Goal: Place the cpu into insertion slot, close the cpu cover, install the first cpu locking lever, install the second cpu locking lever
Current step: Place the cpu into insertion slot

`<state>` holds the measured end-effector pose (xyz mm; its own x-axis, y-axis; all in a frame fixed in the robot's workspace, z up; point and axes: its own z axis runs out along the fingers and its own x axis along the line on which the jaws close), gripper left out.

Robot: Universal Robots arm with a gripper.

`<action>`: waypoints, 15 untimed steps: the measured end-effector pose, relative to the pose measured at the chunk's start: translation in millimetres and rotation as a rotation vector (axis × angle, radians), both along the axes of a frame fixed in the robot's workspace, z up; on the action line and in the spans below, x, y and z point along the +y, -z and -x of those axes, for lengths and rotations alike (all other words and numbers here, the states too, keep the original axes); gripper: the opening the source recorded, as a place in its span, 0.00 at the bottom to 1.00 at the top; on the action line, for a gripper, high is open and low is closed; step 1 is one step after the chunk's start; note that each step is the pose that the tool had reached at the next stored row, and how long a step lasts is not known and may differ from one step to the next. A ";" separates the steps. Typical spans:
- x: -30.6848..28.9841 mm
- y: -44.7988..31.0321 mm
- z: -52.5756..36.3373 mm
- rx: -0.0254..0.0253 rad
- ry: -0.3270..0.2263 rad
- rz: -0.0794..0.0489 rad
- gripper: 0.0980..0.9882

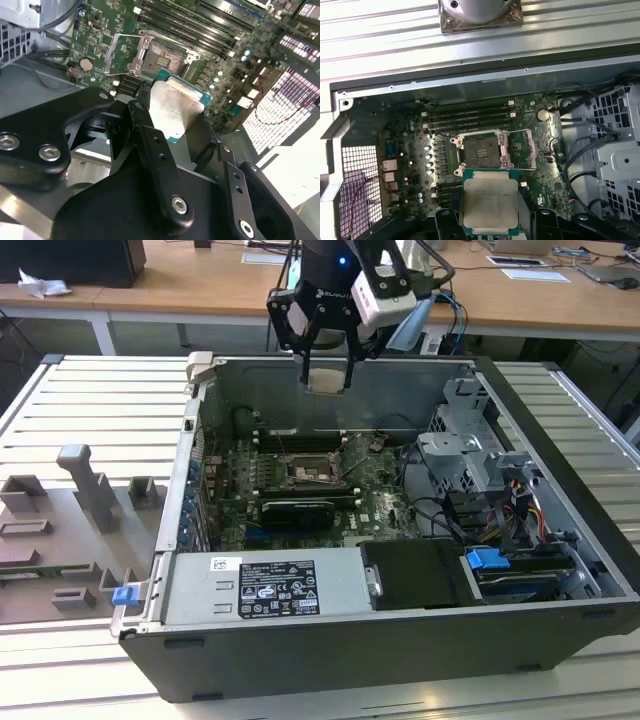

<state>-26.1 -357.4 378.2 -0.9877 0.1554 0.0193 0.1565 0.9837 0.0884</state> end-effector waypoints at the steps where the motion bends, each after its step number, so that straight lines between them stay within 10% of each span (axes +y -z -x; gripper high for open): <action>1: 0.0 0.0 0.0 0.0000 0.011 0.000 0.48; 15: 0.0 1.1 0.0 0.0000 0.181 0.000 0.48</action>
